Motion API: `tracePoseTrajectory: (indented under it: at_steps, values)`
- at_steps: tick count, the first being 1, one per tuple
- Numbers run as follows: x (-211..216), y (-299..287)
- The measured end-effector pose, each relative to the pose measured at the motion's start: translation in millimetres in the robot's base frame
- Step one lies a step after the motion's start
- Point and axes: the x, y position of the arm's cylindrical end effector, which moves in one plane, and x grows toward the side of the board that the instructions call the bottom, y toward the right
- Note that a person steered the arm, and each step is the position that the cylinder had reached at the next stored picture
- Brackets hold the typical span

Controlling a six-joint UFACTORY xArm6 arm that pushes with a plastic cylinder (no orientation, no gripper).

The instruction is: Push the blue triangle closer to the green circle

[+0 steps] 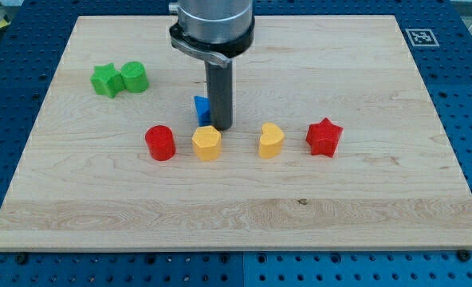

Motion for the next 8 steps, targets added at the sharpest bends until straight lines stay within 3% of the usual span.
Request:
tracePoseTrajectory:
  at_steps: [5, 6, 8]
  values:
    - [-40.2, -102.0]
    - [-42.0, -94.3]
    - [-41.9, 6.0]
